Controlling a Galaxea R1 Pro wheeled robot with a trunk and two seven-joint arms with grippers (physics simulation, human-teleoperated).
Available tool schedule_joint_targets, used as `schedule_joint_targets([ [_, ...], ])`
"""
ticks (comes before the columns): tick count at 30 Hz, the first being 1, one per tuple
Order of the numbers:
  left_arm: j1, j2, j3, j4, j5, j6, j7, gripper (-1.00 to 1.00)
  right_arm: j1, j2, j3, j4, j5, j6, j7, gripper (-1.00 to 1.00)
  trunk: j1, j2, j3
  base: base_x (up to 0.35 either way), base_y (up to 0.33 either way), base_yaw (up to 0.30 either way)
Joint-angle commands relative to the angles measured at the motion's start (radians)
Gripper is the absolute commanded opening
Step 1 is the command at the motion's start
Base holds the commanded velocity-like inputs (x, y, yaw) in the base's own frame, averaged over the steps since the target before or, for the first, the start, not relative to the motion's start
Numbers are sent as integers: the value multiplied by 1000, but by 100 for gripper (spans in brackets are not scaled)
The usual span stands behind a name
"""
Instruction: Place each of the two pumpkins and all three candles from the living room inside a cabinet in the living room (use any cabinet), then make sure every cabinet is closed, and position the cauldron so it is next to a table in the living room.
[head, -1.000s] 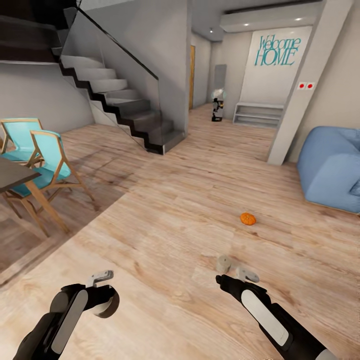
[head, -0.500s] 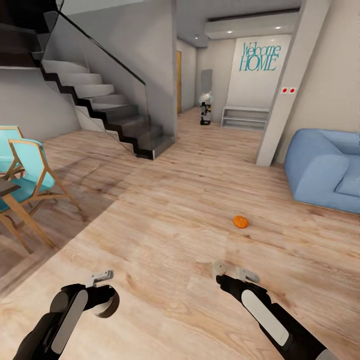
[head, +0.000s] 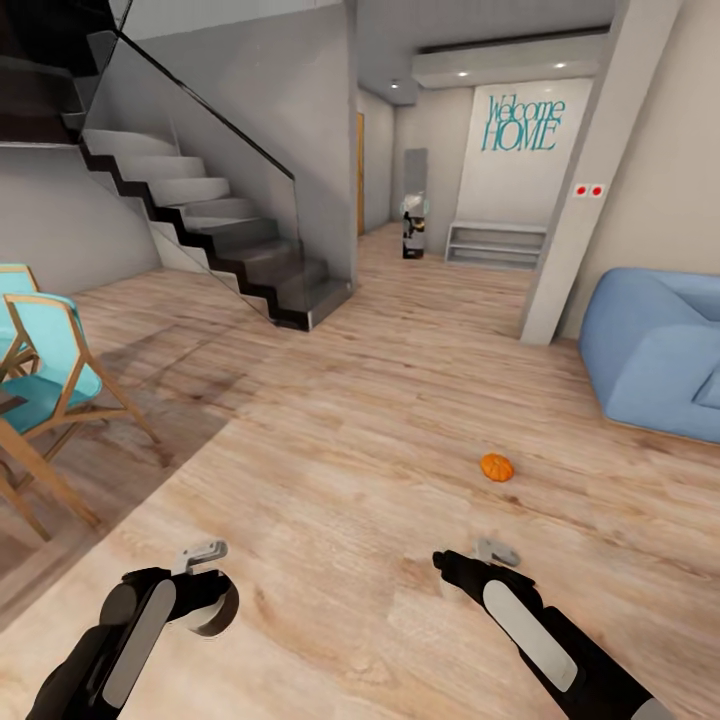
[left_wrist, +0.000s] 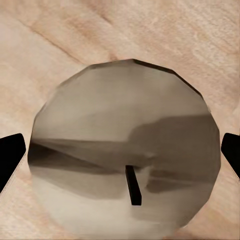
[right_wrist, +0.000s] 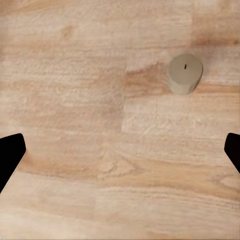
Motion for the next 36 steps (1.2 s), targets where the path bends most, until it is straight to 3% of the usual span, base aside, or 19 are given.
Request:
schedule_joint_targets([
  [1,-1,0,-1,-1,10,3,9,-100,-1,-1,3,-2,-5,2,-7,100,1,0,-1,323,96,9],
  [19,-1,0,-1,-2,10,3,9,-100,-1,-1,3,5,-5,2,-6,100,1,0,-1,324,66,-34],
  [36,-1,0,-1,-2,10,3,9,-100,-1,-1,3,5,-5,2,-6,100,1,0,-2,293,-95,-61],
])
